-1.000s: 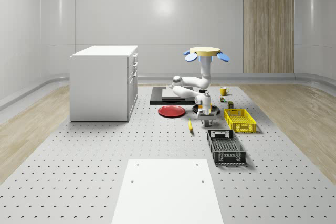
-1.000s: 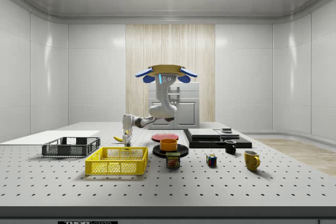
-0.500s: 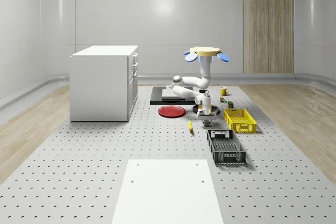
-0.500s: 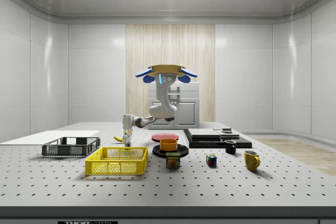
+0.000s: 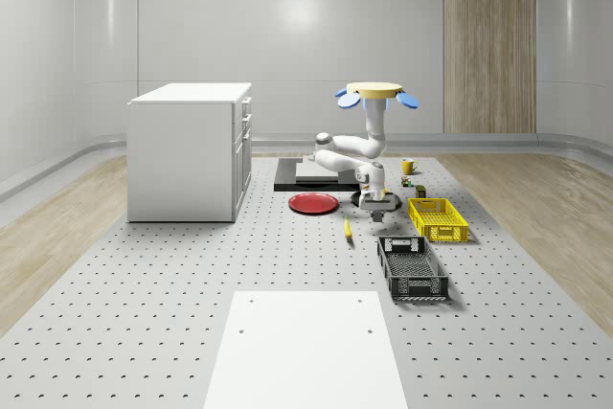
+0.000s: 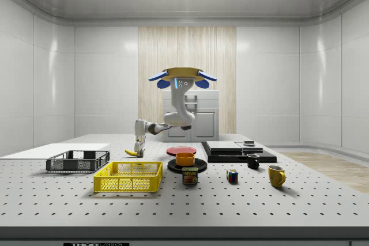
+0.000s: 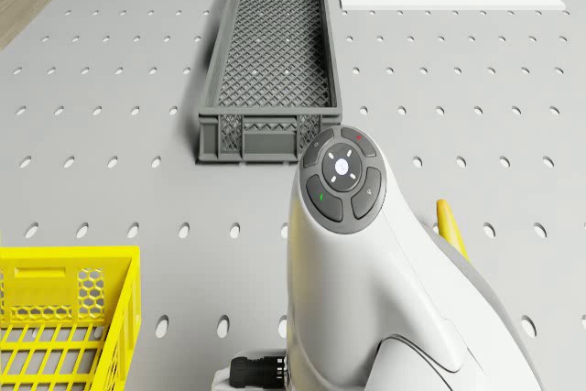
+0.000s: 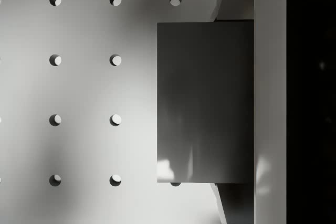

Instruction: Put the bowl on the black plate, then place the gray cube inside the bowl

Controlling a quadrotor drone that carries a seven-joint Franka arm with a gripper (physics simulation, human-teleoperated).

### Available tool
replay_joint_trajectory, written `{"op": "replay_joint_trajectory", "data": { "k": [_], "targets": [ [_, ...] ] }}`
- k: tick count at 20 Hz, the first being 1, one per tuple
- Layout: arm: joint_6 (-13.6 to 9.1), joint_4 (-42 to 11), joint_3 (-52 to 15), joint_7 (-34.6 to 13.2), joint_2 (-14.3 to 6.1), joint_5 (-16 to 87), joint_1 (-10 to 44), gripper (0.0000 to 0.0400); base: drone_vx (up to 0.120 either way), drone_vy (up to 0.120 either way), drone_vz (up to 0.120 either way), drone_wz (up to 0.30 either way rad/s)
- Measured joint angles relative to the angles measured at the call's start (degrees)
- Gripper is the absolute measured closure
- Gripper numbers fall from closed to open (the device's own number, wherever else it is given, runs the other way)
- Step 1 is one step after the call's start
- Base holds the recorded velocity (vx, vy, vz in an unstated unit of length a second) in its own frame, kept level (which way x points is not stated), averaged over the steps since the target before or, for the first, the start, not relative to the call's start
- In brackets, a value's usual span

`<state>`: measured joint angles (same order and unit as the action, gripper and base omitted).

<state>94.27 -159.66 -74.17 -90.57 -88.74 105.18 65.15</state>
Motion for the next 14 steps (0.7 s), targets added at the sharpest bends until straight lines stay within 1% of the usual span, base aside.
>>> {"op": "replay_joint_trajectory", "data": {
  "k": [8, 10, 11, 12, 14],
  "targets": [
    [-0.31, -0.33, -1.42, -0.05, -0.26, -1.4, -0.15, 0.015, 0.0, 0.0, 0.12, 0.0],
    [-0.29, -0.36, -1.53, -0.06, -0.33, -1.53, -0.15, 0.015, 0.0, 0.1, 0.12, 0.0],
    [-0.27, -0.36, -1.57, -0.06, -0.36, -1.57, -0.14, 0.015, -0.08, 0.12, 0.08, 0.0],
    [-0.25, -0.37, -1.6, -0.07, -0.4, -1.62, -0.14, 0.015, -0.12, 0.12, 0.0, 0.0],
    [-0.2, -0.37, -1.64, -0.08, -0.46, -1.68, -0.13, 0.015, -0.04, 0.02, 0.0, 0.0]
  ]
}}
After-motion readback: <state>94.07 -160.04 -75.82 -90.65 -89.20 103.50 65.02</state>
